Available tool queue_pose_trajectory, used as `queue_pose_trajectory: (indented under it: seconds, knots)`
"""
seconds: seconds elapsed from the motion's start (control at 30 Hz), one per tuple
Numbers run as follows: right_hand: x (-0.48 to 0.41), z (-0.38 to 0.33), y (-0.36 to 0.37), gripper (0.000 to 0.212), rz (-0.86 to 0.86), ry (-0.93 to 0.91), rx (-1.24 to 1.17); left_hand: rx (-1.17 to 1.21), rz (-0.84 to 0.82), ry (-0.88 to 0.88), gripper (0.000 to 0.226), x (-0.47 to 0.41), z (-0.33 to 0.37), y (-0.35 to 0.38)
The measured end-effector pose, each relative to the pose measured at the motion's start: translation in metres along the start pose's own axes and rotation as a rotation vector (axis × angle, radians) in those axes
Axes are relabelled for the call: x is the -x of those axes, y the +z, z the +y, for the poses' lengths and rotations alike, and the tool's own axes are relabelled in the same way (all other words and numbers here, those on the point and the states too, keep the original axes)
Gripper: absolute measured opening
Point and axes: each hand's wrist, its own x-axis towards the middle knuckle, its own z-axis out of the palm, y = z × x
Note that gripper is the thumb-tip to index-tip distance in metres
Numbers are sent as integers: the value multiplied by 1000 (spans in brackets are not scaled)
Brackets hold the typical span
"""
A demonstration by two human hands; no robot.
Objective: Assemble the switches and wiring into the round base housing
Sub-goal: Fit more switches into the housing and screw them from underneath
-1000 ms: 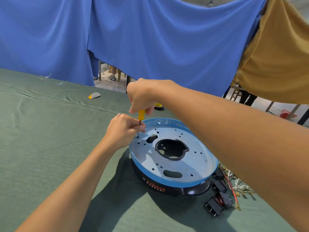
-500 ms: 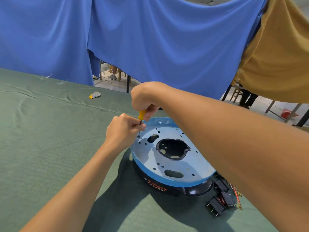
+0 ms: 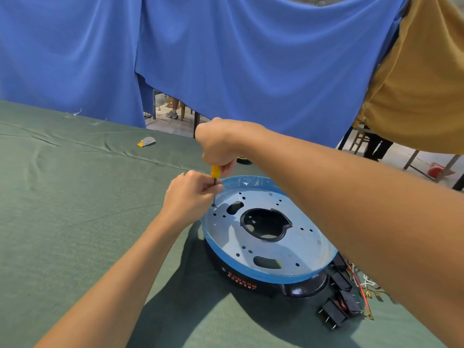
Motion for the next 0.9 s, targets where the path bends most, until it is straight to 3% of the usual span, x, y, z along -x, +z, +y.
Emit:
queue_pose_trajectory:
  seconds: [0.13, 0.2, 0.33, 0.43, 0.6, 0.77, 0.9]
  knots:
    - [-6, -8, -1, 23, -85, 44, 13, 37, 120, -83, 9, 2, 4, -1]
    - [-8, -8, -1, 30, -117, 66, -62, 85, 62, -69, 11, 1, 4, -1]
    - [-1, -2, -2, 22, -71, 74, -197, 87, -10, -36, 18, -1, 2, -2]
    - [6, 4, -5, 14, 5, -21, -165, 82, -10, -5, 20, -3, 1, -2]
    - [4, 4, -2, 26, 3, -61, -103, 42, -62, 52, 23, -3, 0, -3]
    - [-3, -3, 2, 30, -82, 50, -145, 47, 39, -23, 14, 0, -1, -1]
    - [-3, 1, 4, 26, -180, 189, -349, 111, 87, -96, 16, 2, 1, -1]
